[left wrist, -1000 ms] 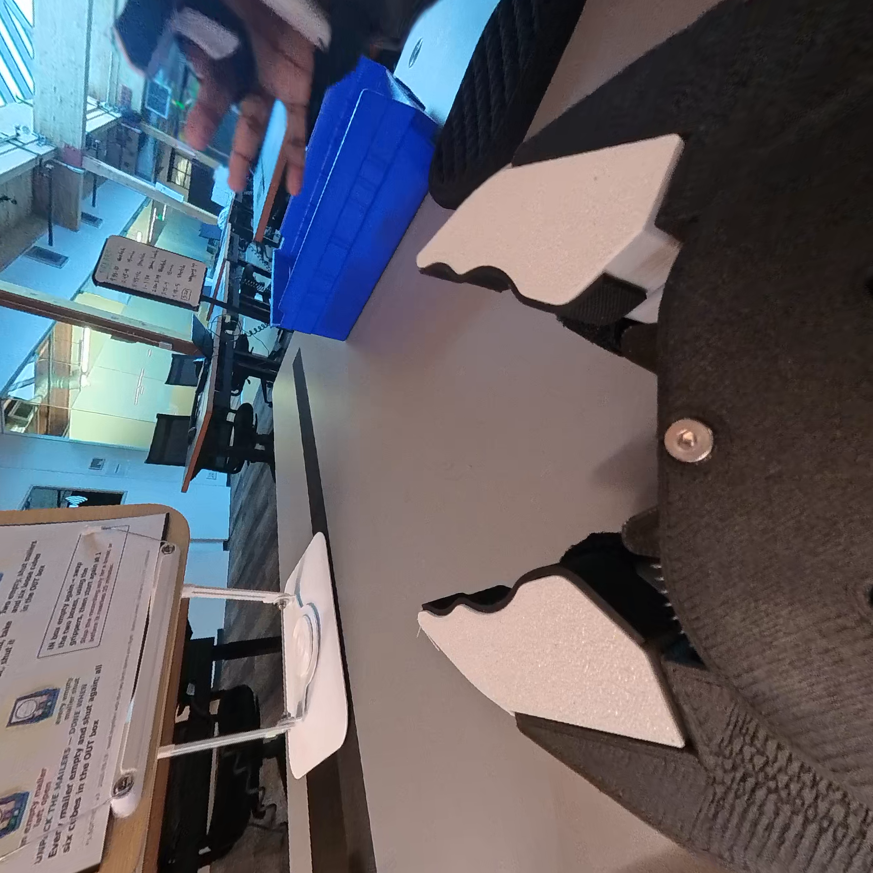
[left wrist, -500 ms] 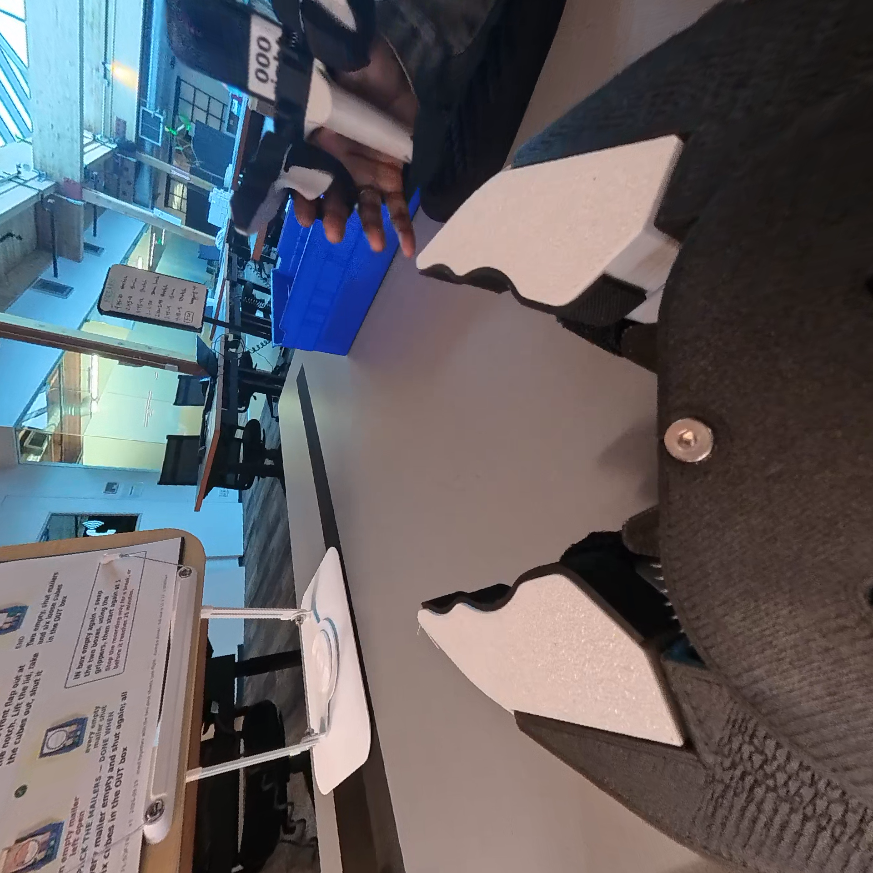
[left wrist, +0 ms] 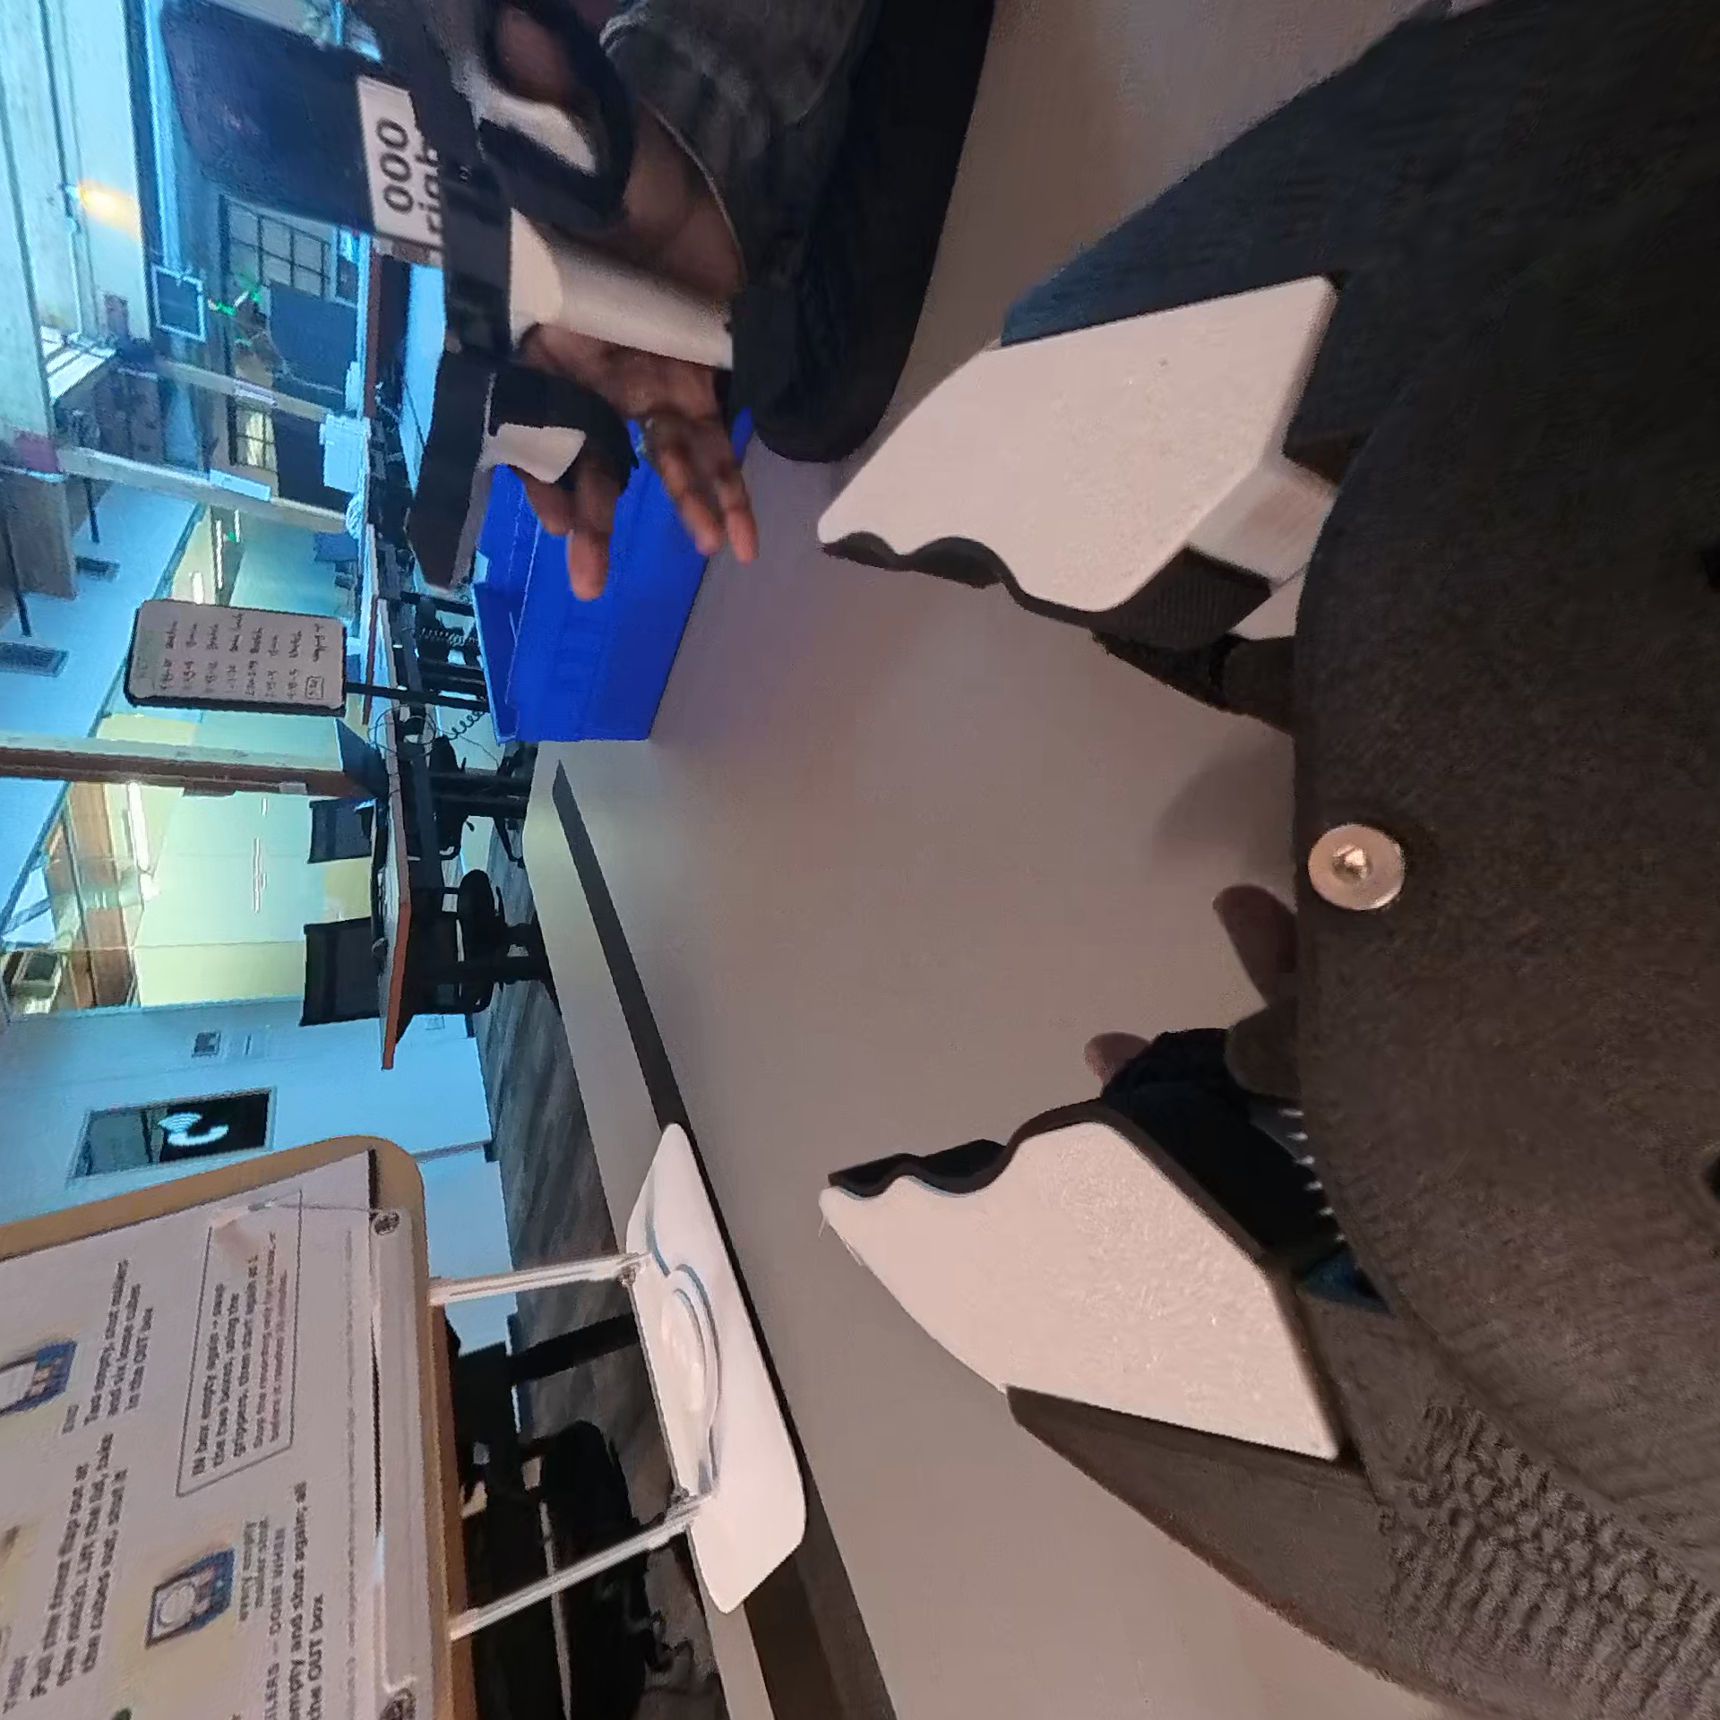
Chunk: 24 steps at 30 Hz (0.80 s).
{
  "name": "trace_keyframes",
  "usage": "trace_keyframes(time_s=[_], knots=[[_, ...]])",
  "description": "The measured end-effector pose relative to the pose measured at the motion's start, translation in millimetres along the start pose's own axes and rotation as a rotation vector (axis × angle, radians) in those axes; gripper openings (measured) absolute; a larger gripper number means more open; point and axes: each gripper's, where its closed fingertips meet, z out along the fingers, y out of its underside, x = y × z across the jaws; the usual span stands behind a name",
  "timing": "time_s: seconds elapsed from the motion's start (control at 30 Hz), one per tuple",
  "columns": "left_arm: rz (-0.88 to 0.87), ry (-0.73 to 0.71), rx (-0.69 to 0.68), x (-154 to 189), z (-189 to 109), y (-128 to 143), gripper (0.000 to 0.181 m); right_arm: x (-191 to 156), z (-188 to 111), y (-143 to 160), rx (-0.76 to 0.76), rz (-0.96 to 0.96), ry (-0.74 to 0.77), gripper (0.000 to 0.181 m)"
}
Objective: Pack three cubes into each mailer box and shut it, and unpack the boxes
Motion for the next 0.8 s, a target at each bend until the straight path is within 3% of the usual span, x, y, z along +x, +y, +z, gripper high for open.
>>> trace_keyframes(time_s=[0.17,0.3,0.4,0.47,0.53,0.6,0.67,0.8], knots=[[0.123,0.012,0.041,10.2,-2.0,-9.2,0.108,-3.2,-2.9,12.5,-0.087,-0.08,0.011,0.1],[0.092,0.133,-0.014,32.0,-23.1,-36.2,0.098,-5.0,-6.2,20.1,-0.121,-0.115,0.048,0.111],[0.065,0.289,-0.212,41.1,-68.4,-55.1,0.088,-0.8,-11.6,39.3,-0.253,-0.067,0.083,0.127],[0.189,0.26,-0.41,16.2,-108.2,-51.2,0.089,0.9,-11.1,35.2,-0.211,-0.081,0.09,0.129],[0.324,0.111,-0.596,-37.8,-146.6,-40.0,0.098,-2.5,-8.8,24.2,-0.115,-0.109,0.069,0.132],[0.349,-0.008,-0.774,-87.1,-184.7,-22.6,0.112,-2.4,-9.0,20.2,-0.101,-0.149,0.077,0.133],[0.337,-0.001,-0.938,-113.2,-216.6,2.1,0.117,-0.7,-9.1,19.9,-0.1,-0.171,0.086,0.132],[0.347,0.04,-1.112,-141.5,-239.6,41.1,0.138,-2.6,-6.0,28.9,-0.131,-0.13,0.063,0.139]])
